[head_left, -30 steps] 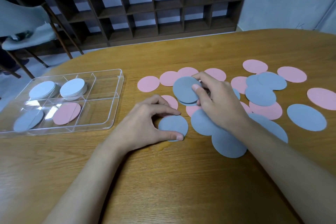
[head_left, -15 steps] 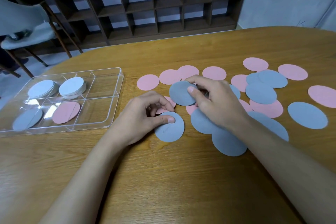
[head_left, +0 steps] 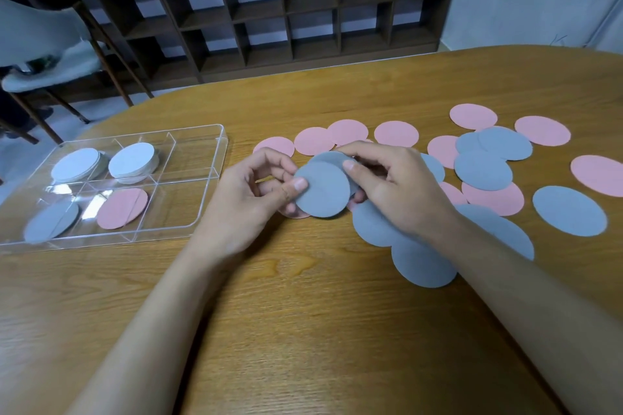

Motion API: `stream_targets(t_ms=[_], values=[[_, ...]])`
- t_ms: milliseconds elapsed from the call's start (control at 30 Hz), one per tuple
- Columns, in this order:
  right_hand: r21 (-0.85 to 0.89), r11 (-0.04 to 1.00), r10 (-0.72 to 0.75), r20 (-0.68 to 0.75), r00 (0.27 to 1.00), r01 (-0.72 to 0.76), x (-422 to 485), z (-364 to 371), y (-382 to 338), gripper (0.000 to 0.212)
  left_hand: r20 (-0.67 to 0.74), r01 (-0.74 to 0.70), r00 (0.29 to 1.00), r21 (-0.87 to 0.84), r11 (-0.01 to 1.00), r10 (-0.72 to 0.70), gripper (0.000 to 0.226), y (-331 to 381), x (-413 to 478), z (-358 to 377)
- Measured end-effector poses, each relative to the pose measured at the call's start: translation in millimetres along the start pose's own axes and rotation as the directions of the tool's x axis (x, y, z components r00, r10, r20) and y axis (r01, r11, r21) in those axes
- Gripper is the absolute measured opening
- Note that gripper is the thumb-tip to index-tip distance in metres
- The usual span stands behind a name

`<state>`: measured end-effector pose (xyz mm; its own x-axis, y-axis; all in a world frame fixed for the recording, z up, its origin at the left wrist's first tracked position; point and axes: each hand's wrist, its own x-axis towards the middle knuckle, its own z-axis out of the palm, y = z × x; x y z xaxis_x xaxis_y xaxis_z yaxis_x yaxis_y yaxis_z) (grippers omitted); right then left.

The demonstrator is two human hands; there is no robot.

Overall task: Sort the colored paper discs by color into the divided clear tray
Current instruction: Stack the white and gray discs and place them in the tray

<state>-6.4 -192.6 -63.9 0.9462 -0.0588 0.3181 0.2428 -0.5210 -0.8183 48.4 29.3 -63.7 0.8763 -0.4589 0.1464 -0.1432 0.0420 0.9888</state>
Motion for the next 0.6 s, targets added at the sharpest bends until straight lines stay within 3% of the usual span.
stream_targets(t_ms=[133, 267, 400, 600], values=[[0.052, 0.999, 0.014, 0.038, 0.999, -0.016, -2, 1, -4, 0.031, -0.082, 0.027, 0.996, 0.069, 0.997, -0.022, 0.024, 1, 0, 4], [0.042, 0.999, -0.003, 0.043, 0.999, 0.001, -3, 3, -4, 0.032, -0.126, 0.051, 0.992, 0.181, 0.982, -0.028, 0.01, 2, -4, 10], [-0.032, 0.996, -0.082, 0.076, 0.994, 0.085, -5, 6, -6, 0.022, -0.189, -0.062, 0.964, 0.526, 0.848, 0.187, 0.006, -3, -5, 8], [-0.198, 0.969, -0.133, 0.091, 0.987, 0.149, -3, 10, 2, 0.022, -0.176, -0.128, 0.936, 0.638, 0.759, 0.306, 0.007, -6, -5, 16]])
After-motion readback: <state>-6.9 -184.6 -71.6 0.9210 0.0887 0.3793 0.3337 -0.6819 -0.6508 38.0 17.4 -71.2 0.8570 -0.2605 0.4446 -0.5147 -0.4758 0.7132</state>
